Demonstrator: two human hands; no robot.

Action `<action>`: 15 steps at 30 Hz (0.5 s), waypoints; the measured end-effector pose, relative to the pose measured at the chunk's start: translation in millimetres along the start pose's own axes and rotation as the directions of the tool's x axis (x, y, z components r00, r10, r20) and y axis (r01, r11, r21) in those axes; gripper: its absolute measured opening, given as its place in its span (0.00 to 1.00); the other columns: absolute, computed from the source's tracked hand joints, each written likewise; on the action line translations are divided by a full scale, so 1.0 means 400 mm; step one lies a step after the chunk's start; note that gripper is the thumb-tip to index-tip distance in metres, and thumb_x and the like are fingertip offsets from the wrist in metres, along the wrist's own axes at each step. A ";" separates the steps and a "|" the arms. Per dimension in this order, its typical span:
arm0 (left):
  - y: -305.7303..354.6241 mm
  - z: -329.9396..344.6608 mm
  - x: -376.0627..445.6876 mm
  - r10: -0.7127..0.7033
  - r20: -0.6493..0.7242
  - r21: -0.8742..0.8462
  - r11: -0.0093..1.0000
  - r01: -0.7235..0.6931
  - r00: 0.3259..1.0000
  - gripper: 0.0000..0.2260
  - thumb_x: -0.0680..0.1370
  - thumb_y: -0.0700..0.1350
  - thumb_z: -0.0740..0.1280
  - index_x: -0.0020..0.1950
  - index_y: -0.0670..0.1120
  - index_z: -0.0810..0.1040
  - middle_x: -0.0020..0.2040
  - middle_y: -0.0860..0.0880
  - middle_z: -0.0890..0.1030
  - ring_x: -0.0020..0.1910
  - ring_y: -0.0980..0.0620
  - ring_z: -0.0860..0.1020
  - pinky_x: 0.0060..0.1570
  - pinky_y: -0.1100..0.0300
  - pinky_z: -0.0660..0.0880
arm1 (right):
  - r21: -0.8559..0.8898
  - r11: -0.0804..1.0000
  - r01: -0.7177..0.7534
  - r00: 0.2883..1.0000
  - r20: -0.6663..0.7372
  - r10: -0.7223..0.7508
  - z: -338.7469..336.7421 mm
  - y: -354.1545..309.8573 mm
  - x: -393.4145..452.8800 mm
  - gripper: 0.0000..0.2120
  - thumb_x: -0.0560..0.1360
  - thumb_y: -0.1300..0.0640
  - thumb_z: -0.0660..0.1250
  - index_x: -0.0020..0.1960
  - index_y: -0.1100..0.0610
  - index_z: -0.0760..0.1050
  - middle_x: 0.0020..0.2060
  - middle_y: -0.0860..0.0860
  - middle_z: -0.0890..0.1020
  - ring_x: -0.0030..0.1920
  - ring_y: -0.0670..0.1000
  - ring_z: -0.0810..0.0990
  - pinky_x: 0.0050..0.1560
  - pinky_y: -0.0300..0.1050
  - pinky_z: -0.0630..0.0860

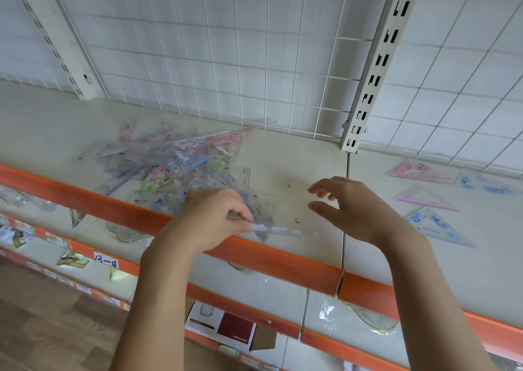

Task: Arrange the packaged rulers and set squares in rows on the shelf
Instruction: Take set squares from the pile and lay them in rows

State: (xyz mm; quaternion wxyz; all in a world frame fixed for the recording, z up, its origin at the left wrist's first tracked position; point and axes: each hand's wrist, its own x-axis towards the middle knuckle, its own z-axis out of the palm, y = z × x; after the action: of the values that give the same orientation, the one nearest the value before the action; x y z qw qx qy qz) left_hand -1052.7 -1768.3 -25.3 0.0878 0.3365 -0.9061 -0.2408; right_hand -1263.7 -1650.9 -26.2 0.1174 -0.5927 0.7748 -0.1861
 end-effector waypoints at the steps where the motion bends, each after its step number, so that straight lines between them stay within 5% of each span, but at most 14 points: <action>1: 0.001 -0.006 0.002 0.018 -0.023 -0.050 0.999 -0.019 1.000 0.01 0.72 0.50 0.72 0.41 0.54 0.83 0.42 0.58 0.80 0.47 0.58 0.77 0.57 0.54 0.69 | 0.006 1.000 -0.002 1.000 -0.005 0.002 -0.002 0.004 0.003 0.13 0.78 0.51 0.63 0.61 0.50 0.75 0.52 0.47 0.78 0.50 0.47 0.75 0.53 0.42 0.71; 3: 0.004 -0.017 0.005 0.047 -0.079 -0.088 0.995 -0.054 0.996 0.01 0.72 0.48 0.72 0.41 0.53 0.83 0.40 0.57 0.81 0.41 0.61 0.78 0.49 0.59 0.74 | 0.016 1.000 -0.012 0.999 -0.034 0.013 -0.006 0.016 0.007 0.12 0.78 0.53 0.62 0.60 0.51 0.76 0.49 0.46 0.77 0.49 0.47 0.75 0.52 0.41 0.71; 6: 0.008 -0.027 0.007 0.072 -0.173 -0.059 0.995 -0.083 0.982 0.03 0.76 0.47 0.68 0.42 0.51 0.79 0.36 0.53 0.81 0.29 0.61 0.74 0.32 0.69 0.68 | 0.012 0.998 -0.055 0.995 -0.078 0.056 -0.010 0.033 0.011 0.11 0.79 0.55 0.61 0.59 0.52 0.77 0.46 0.45 0.76 0.47 0.48 0.75 0.51 0.42 0.71; 11: 0.004 -0.027 0.013 0.089 -0.248 -0.042 0.994 -0.103 0.965 0.04 0.80 0.47 0.60 0.45 0.52 0.68 0.39 0.52 0.81 0.39 0.48 0.80 0.42 0.49 0.76 | -0.019 0.997 -0.069 0.998 -0.015 0.069 0.009 0.006 0.027 0.13 0.78 0.51 0.62 0.60 0.52 0.75 0.49 0.47 0.77 0.52 0.50 0.77 0.53 0.43 0.72; 15: -0.005 -0.031 0.004 0.111 -0.329 -0.012 0.992 -0.122 0.938 0.07 0.81 0.45 0.57 0.55 0.49 0.74 0.42 0.52 0.77 0.41 0.51 0.77 0.42 0.52 0.73 | -0.048 0.998 -0.045 0.998 0.038 0.047 0.051 -0.050 0.057 0.23 0.75 0.42 0.63 0.65 0.53 0.70 0.54 0.50 0.77 0.56 0.51 0.75 0.56 0.45 0.71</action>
State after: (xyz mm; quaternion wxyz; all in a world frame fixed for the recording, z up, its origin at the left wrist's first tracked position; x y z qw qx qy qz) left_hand -1048.8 -1775.3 -15.3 0.2567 0.3162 -0.8932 -0.1906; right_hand -1244.3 -1680.4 -35.3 0.1229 -0.5809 0.7899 -0.1533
